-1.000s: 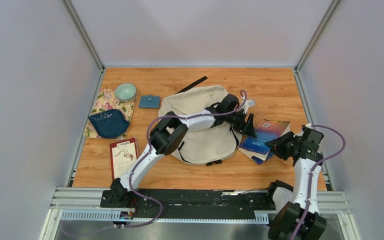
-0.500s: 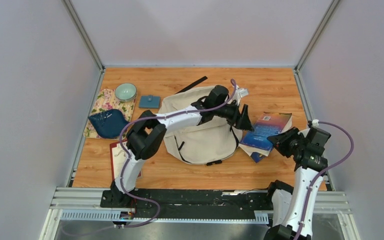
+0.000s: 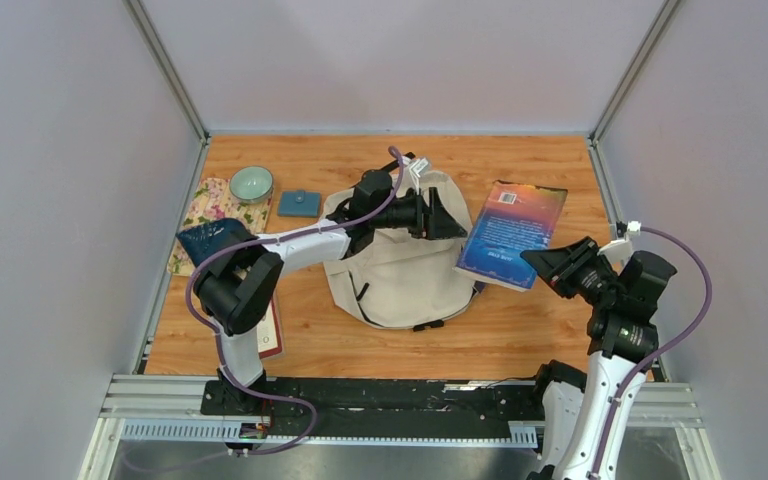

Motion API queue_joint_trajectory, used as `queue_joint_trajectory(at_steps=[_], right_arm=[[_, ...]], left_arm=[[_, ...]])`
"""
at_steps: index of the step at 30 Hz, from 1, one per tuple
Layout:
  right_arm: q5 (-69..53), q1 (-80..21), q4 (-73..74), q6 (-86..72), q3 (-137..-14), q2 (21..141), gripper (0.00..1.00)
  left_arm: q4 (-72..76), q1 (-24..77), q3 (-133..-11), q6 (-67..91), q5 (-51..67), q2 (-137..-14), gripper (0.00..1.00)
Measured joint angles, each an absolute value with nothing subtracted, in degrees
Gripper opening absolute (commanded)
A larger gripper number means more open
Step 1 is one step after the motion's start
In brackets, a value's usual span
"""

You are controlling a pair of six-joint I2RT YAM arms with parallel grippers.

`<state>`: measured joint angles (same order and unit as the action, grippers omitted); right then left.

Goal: Pack the student bag
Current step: Pick up the book from the center of the board.

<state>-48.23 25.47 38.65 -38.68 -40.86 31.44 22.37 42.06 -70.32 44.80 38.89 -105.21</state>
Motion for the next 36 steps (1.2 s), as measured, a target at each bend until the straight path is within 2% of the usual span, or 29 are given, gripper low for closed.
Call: queue_joint_trajectory(at_steps=[11, 19, 21, 22, 24, 25, 28, 30, 31, 36], right_arm=[[-56.42, 23.79, 32.03, -43.27, -40.75, 29.89, 0.00], [-60.45, 22.87, 24.69, -47.42, -37.36, 29.19, 0.00], [-61.10, 22.48, 23.57, -47.99, -37.10, 29.32, 0.00], [-61.36, 22.33, 23.05, -48.10, -37.08, 29.32, 0.00], [-62.13, 22.00, 22.35, -48.16, -37.08, 29.32, 0.00], [-62.37, 21.87, 22.50, -47.44, -37.08, 29.30, 0.14], [-60.66, 21.76, 26.15, -43.38, -37.71, 29.54, 0.64], [-57.60, 21.65, 30.89, -40.86, -39.33, 29.93, 0.75], [-55.96, 21.65, 32.38, -39.88, -40.12, 29.95, 0.88], [-45.95, 21.63, 39.68, -35.22, -44.75, 27.75, 0.91]], left_arm=[[56.16, 41.30, -67.11, 70.54, 44.42, -110.50, 0.83], [62.41, 41.95, -72.07, 77.19, 47.88, -114.26, 0.82], [62.89, 42.57, -74.83, 78.24, 49.06, -115.83, 0.67], [62.94, 42.92, -75.85, 78.63, 49.45, -116.53, 0.44], [62.74, 43.55, -77.03, 79.44, 50.00, -117.40, 0.15], [62.67, 43.64, -77.12, 80.29, 50.11, -117.56, 0.00], [63.05, 43.44, -76.55, 80.64, 50.37, -117.49, 0.00], [63.37, 42.89, -73.76, 80.73, 49.91, -116.79, 0.00], [63.37, 42.22, -71.24, 80.53, 50.06, -115.96, 0.00], [60.93, 38.11, -56.64, 79.50, 49.95, -112.09, 0.00]])
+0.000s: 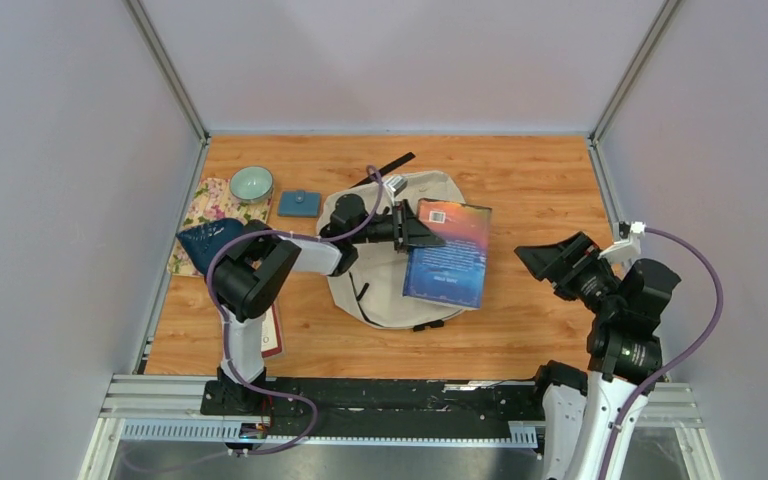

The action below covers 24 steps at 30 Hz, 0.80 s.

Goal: Pack the student bag
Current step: Pick up the book from the center of the board.

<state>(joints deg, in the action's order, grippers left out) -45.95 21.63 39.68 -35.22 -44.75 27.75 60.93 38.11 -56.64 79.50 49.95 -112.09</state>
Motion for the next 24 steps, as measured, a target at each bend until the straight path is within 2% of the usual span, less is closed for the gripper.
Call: queue_joint_trajectory(at_steps=[5, 9, 12, 14, 18, 22, 24], right_arm=[[-45.36, 21.61, 41.08, -34.81, -43.48, 25.39, 0.92], [-47.68, 21.52, 41.04, -36.40, -38.68, 23.55, 0.93], [-49.71, 20.84, 40.71, -38.65, -34.87, 21.93, 0.93], [-50.70, 20.34, 40.25, -40.27, -33.34, 21.58, 0.93], [-51.90, 19.14, 37.47, -44.05, -31.92, 21.15, 0.93], [-51.07, 14.48, 31.97, -50.48, -29.17, 20.40, 0.93], [-49.19, 9.52, 29.08, -53.74, -27.88, 20.23, 0.93]], left_arm=[[60.16, 32.73, -51.24, 79.64, 46.85, -107.94, 0.00], [61.87, 32.21, -51.16, 80.79, 43.99, -104.27, 0.36], [63.79, 32.80, -51.16, 82.39, 42.65, -102.02, 0.41], [64.75, 32.99, -51.16, 83.46, 41.45, -101.03, 0.38], [65.01, 33.26, -51.05, 84.12, 39.62, -99.72, 0.16], [64.99, 33.47, -50.35, 84.25, 36.75, -99.20, 0.13], [64.97, 33.69, -49.93, 84.23, 34.94, -99.13, 0.08]])
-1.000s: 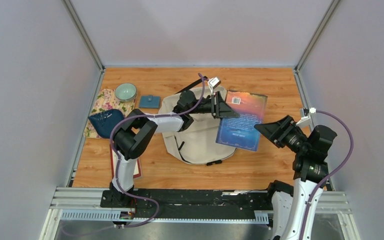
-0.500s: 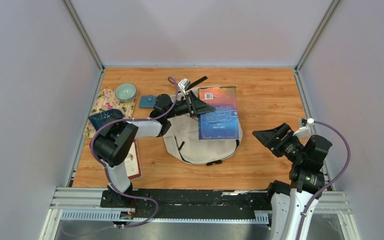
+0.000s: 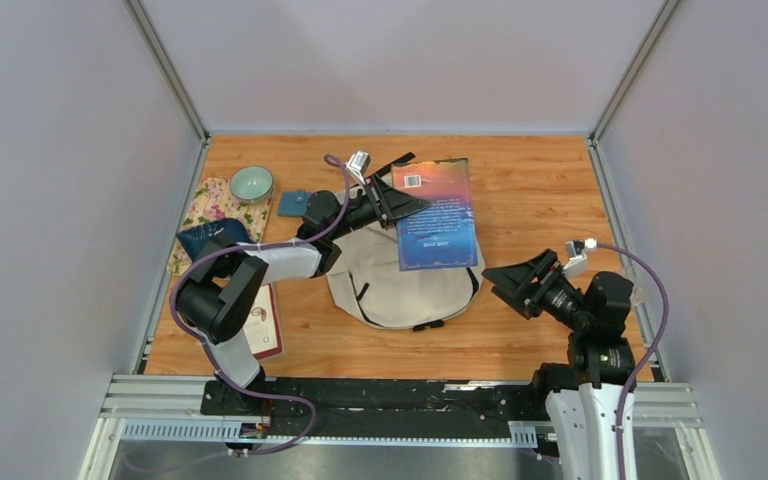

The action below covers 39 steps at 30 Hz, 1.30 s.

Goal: Pack the student bag
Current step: Pick up the book from the center of the board.

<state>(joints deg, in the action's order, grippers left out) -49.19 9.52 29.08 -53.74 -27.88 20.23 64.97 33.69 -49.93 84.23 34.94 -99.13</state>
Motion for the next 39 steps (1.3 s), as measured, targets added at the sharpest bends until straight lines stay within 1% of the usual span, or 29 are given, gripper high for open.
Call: queue_joint_trajectory(at_steps=[2, 4, 8, 12, 15, 21, 29, 35, 37, 39], right_arm=[[-45.84, 3.27, 26.04, -56.77, -26.87, 20.16, 0.93], [-41.34, -5.67, 22.48, -59.57, -26.02, 20.58, 0.93], [-30.68, -20.69, 15.59, -62.96, -25.65, 24.38, 0.93], [-22.26, -28.80, 9.21, -64.77, -24.53, 29.78, 0.94], [-17.26, -29.93, 4.69, -65.76, -23.22, 32.62, 0.94], [-9.93, -30.26, -4.05, -67.66, -20.01, 33.80, 0.94], [-4.73, -31.68, -14.92, -69.87, -18.24, 36.77, 0.93], [-0.36, -33.36, -18.98, -72.25, -15.29, 35.99, 0.93], [1.17, -33.98, -19.70, -72.88, -14.13, 34.70, 0.92], [3.01, -34.83, -20.53, -73.76, -12.95, 33.23, 0.88]], left_arm=[[64.79, 34.06, -49.65, 84.18, 32.77, -99.11, 0.04], [64.69, 34.72, -49.43, 84.12, 30.57, -99.11, 0.02], [64.69, 36.67, -48.88, 84.07, 26.81, -99.11, 0.00], [65.32, 38.30, -46.48, 83.64, 23.59, -98.28, 0.00], [65.34, 39.03, -43.22, 83.15, 21.15, -96.31, 0.00], [65.54, 40.32, -37.98, 81.78, 14.06, -91.26, 0.00], [66.26, 43.27, -37.54, 81.43, 7.66, -90.70, 0.00], [66.26, 45.50, -36.53, 81.14, 4.10, -90.70, 0.00], [66.26, 45.80, -36.12, 81.03, 3.22, -90.70, 0.00], [66.22, 46.09, -35.88, 80.95, 2.48, -90.70, 0.00]])
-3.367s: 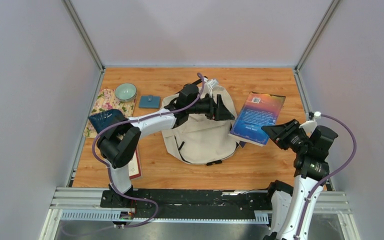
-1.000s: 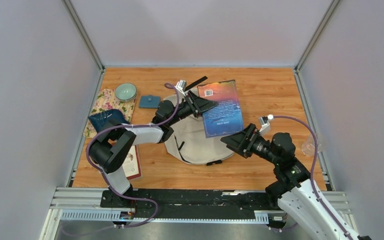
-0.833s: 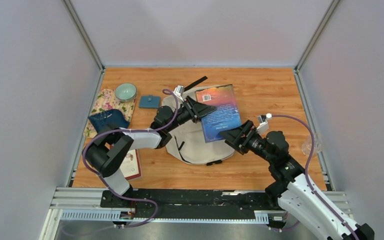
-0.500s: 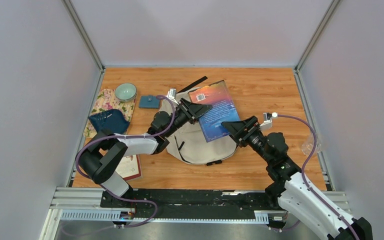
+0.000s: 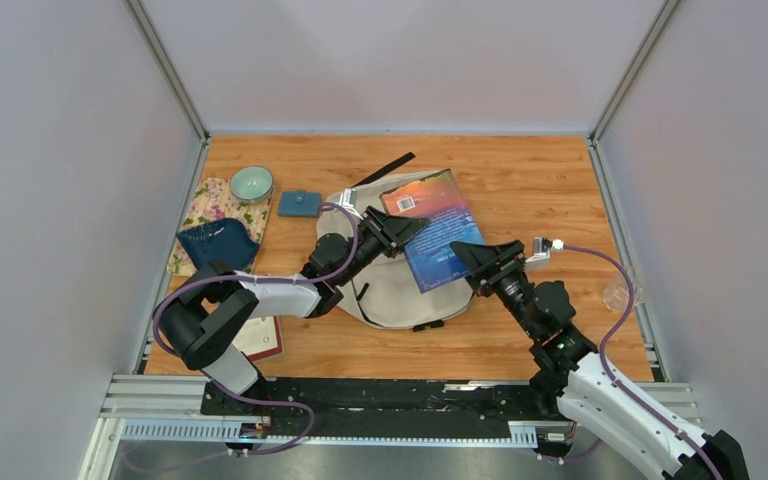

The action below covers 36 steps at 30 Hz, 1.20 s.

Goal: Pack the student bag
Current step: Pick up the book from the center of the board, then place the book in the student bag.

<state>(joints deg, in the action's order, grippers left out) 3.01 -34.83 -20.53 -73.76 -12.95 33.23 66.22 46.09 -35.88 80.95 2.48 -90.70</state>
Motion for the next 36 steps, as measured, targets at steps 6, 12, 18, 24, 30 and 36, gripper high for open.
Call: queue_joint_trajectory(at_steps=[6, 12, 18, 24, 30, 36], right_arm=[[6.44, -37.12, -21.71, -75.20, -12.58, 33.43, 0.74], [7.29, -38.50, -24.25, -76.36, -12.60, 37.50, 0.04], [7.60, -39.33, -22.76, -75.37, -12.75, 35.40, 0.00], [12.01, -39.83, -3.25, -71.05, -15.27, 19.38, 0.00], [24.25, -39.18, 21.47, -66.46, -20.47, 7.46, 0.00], [31.38, -39.13, 40.93, -64.58, -25.87, 4.27, 0.00]], left_arm=[[66.61, 47.31, -35.79, 80.62, 0.89, -90.70, 0.00], [67.35, 47.99, -35.22, 80.31, -0.16, -90.70, 0.02], [65.69, 46.41, -33.80, 80.03, 3.40, -88.86, 0.58], [47.09, 41.69, -37.47, 69.78, 18.00, -80.73, 0.69], [22.31, 40.97, -40.25, 47.35, 18.65, -71.55, 0.73], [5.19, 50.70, -41.04, 27.31, 13.13, -70.37, 0.73]])
